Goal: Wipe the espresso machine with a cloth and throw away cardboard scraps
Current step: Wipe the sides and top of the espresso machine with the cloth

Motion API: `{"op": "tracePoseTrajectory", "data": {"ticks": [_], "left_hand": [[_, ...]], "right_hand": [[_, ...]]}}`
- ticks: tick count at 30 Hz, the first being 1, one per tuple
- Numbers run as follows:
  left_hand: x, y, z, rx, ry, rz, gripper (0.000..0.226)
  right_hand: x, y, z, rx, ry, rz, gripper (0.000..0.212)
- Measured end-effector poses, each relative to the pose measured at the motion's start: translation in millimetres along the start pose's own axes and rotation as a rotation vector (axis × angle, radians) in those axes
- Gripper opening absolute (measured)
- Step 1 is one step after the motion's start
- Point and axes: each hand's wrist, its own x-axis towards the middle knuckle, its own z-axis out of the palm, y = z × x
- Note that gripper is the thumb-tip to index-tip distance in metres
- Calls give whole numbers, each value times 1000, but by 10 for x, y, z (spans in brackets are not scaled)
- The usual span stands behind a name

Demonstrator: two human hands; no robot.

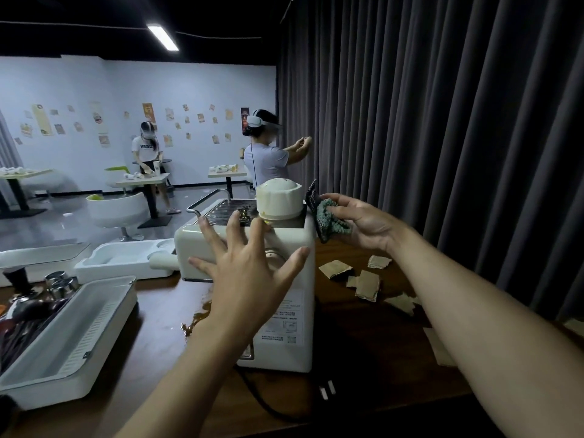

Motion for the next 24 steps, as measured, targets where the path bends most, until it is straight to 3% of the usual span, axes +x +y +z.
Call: {"op": "tracePoseTrajectory", "data": {"ticks": [8, 13, 17, 24], "left_hand": [[109, -362, -247, -198, -18, 93, 55], [-151, -299, -331, 26, -36, 1, 63], [-287, -189, -192, -174, -47, -33, 70], [-67, -553, -267, -465, -22, 49, 54]], "right_hand": [[-201, -9, -96, -158, -37, -18, 39], [-275, 113, 17, -81, 20, -53, 31], [-349, 132, 138, -54, 54, -63, 34], [-742, 214, 362, -99, 158, -154, 33]]}}
